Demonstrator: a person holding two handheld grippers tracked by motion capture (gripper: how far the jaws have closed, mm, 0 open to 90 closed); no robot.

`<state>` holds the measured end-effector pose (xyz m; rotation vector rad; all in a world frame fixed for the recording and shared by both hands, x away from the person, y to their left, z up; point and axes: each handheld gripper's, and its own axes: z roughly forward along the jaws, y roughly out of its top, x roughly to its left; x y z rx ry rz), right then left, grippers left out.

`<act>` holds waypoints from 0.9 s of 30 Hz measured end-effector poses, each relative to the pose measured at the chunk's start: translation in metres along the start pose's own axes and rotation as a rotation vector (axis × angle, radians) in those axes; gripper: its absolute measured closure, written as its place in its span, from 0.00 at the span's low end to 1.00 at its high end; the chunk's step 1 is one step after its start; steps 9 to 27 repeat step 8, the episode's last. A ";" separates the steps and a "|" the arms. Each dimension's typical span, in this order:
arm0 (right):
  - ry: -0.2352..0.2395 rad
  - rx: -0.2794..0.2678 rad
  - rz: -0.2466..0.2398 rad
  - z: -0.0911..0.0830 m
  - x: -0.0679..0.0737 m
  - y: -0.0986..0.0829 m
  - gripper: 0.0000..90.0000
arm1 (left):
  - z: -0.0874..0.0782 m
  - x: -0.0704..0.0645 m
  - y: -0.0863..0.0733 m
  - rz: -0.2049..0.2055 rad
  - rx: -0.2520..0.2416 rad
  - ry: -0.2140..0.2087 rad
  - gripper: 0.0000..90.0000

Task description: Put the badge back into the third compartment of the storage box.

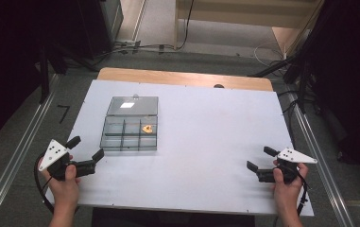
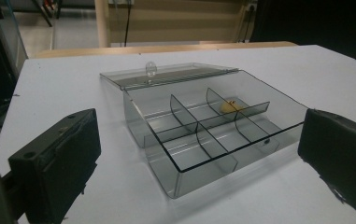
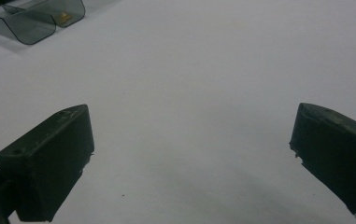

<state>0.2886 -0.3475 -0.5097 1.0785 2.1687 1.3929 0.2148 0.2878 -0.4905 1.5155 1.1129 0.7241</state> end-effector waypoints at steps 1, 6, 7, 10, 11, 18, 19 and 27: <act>0.000 0.000 -0.001 0.000 0.000 0.000 0.00 | 0.000 0.000 0.000 0.000 0.001 0.001 0.00; -0.004 0.001 -0.002 0.000 0.000 0.000 0.00 | 0.000 0.000 0.000 0.006 0.000 -0.001 0.00; -0.005 0.002 -0.001 0.000 0.000 0.000 0.00 | 0.000 0.000 0.000 0.011 0.006 0.000 0.00; -0.006 0.002 0.000 0.000 0.000 0.000 0.00 | 0.001 0.000 0.000 0.012 0.007 0.002 0.00; -0.006 0.002 0.000 0.000 0.000 0.000 0.00 | 0.001 0.000 0.000 0.012 0.007 0.002 0.00; -0.006 0.002 0.000 0.000 0.000 0.000 0.00 | 0.001 0.000 0.000 0.012 0.007 0.002 0.00; -0.006 0.002 0.000 0.000 0.000 0.000 0.00 | 0.001 0.000 0.000 0.012 0.007 0.002 0.00; -0.006 0.002 0.000 0.000 0.000 0.000 0.00 | 0.001 0.000 0.000 0.012 0.007 0.002 0.00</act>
